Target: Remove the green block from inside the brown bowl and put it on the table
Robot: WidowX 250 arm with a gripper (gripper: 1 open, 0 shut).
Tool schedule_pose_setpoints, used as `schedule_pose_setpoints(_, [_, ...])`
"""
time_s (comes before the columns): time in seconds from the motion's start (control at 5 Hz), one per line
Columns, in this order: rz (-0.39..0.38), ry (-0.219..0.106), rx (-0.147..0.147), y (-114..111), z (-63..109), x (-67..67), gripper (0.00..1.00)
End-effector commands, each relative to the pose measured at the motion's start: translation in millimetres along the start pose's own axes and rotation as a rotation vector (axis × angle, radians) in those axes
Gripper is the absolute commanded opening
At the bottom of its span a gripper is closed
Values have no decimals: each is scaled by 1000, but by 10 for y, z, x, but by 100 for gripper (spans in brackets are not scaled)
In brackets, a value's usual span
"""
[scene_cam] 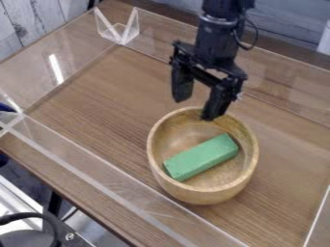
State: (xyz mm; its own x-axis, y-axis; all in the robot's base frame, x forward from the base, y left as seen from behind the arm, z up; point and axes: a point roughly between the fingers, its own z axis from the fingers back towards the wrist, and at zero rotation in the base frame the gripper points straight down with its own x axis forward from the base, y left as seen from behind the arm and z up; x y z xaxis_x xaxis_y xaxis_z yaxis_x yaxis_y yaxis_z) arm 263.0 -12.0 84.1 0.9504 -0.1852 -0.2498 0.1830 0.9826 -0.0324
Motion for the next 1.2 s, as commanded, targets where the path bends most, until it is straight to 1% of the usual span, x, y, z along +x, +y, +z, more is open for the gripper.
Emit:
schedule_pose_setpoints(0.0, [-74, -25, -13, -18, 62, 38, 100])
schedule_pose_setpoints(0.2, [-121, -1, -34, -27, 1, 47, 100])
schedule_pose_setpoints(0.4, [-100, -29, 5, -69, -22, -78, 100])
schedule_pose_setpoints(0.6, [-75, -38, 40, -101, -122, -225, 100])
schedule_pose_setpoints(0.8, [-63, -75, 28, -85, -232, -256, 0])
schedule_pose_setpoints(1.0, [-59, -121, 12, -71, -243, -279, 100])
